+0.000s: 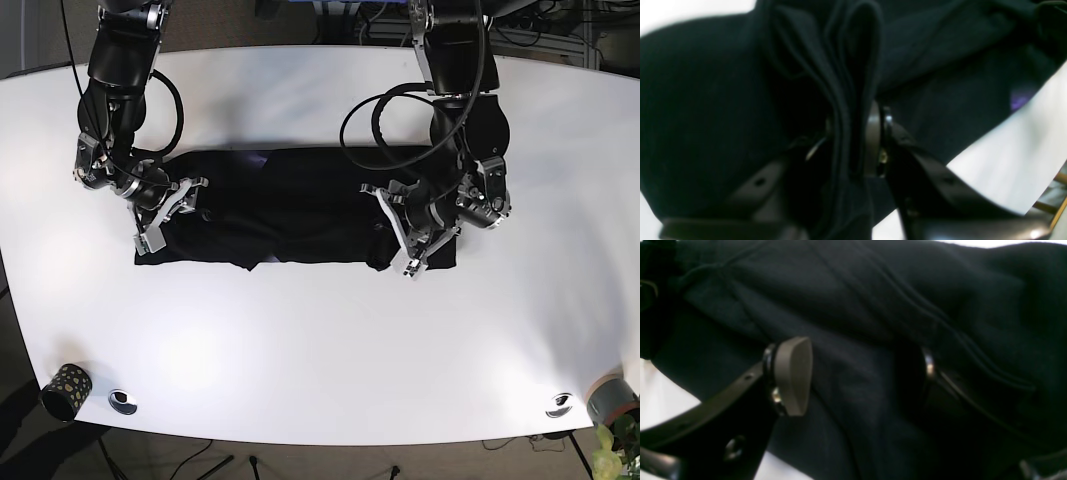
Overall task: Fold the T-shirt properly
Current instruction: 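Move the left gripper inward along the strip and grasp its middle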
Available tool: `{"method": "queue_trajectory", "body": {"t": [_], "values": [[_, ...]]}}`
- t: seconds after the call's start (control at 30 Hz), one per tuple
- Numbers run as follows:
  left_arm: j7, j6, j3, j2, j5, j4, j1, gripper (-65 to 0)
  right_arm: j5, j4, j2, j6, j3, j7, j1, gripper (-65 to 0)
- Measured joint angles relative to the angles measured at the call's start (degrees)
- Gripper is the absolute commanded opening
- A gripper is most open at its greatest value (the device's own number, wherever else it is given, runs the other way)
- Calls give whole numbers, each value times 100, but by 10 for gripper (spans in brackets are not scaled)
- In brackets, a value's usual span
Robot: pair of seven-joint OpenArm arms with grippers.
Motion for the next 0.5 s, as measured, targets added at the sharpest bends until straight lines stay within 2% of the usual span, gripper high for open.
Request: {"method": "queue_trajectory", "body": {"t": [0.13,0.23,0.37,0.5], "values": [[4,0,4,-2,-17,-2,-15,-274,2,0,0,0,0,0,0,-266],[9,2,240,-33,-9,-2,-46,-264,2,0,0,0,0,-4,0,-266],[11,-2,868,-42,-79,-2,-70,-264,2,0,-2,0,0,-11,2,-266],[35,-9,1051,24,-911,9,-168,-264,0,0,-2,0,0,-28,17,-266]]}}
